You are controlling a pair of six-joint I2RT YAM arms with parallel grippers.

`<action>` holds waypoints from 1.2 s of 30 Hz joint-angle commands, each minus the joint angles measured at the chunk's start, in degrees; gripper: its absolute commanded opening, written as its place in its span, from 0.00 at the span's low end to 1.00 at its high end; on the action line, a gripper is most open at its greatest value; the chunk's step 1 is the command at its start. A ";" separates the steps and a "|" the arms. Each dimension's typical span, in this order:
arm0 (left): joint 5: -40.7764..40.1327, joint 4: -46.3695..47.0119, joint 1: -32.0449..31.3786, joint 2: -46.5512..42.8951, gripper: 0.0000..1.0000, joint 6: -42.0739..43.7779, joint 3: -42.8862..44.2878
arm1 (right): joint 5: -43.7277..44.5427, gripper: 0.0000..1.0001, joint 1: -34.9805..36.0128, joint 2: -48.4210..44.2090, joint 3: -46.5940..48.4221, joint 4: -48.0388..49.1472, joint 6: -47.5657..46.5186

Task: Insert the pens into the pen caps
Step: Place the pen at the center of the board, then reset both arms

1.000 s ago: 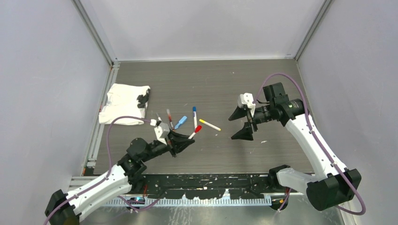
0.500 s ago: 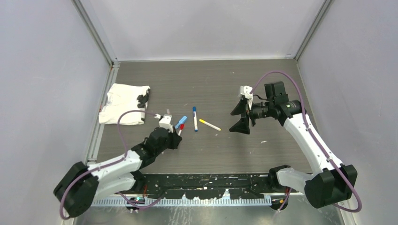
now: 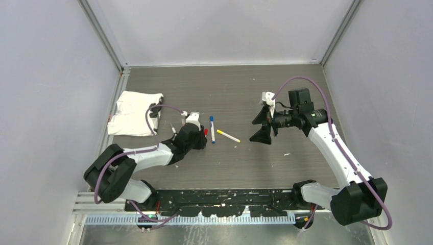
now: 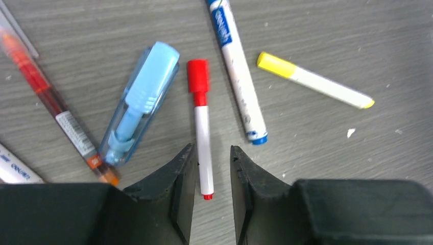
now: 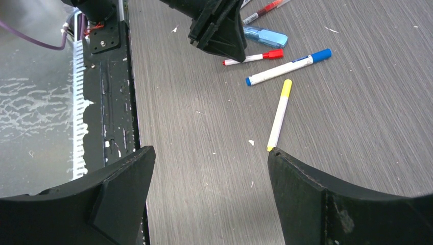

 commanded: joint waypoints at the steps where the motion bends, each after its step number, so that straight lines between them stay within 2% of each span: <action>1: -2.29 -2.22 0.41 0.60 0.36 -0.52 5.37 | -0.17 0.87 -0.59 -0.24 0.21 1.44 0.74; 4: -2.19 -5.74 0.41 -1.51 0.44 -0.06 7.49 | -0.17 0.87 -1.12 -0.26 0.47 1.26 1.27; 7: 0.06 -11.76 0.41 -6.18 0.48 1.69 9.58 | -0.17 0.87 -2.23 -0.89 0.84 2.01 3.62; 11: 8.88 -19.64 0.49 -16.14 0.57 6.80 11.42 | 2.04 0.87 -5.23 -2.50 1.68 4.09 8.54; 15: 17.60 -23.08 3.15 -27.38 0.86 6.91 13.18 | 12.47 0.92 -10.21 -5.44 4.88 5.96 17.02; 17: 24.25 -23.58 7.38 -31.12 0.92 5.65 15.94 | 17.15 0.98 -13.78 -6.78 6.04 8.79 22.61; 21: 38.31 -28.87 18.51 -29.00 0.93 3.07 26.72 | 30.38 1.00 -18.18 -8.06 10.42 11.60 35.41; 24: 44.41 -31.75 27.05 -26.07 0.93 1.19 33.69 | 31.17 1.00 -21.95 -6.79 18.72 8.69 40.55; 27: 43.33 -34.75 32.35 -25.22 0.95 0.71 37.76 | 35.15 1.00 -22.69 -5.88 26.59 5.99 44.45; 28: 42.18 -35.85 33.03 -25.46 0.99 1.22 38.78 | 36.94 1.00 -22.71 -5.47 29.35 4.59 45.33; 30: 39.22 -37.67 33.27 -26.71 1.00 2.96 40.12 | 39.01 1.00 -22.71 -4.81 34.44 1.23 46.09; 33: 36.99 -40.59 33.28 -28.82 1.00 5.71 41.63 | 37.01 1.00 -22.71 -4.94 39.41 -2.53 43.48; 36: 36.22 -43.39 33.28 -30.86 1.00 8.15 43.07 | 36.09 1.00 -22.71 -4.88 41.98 -4.35 45.04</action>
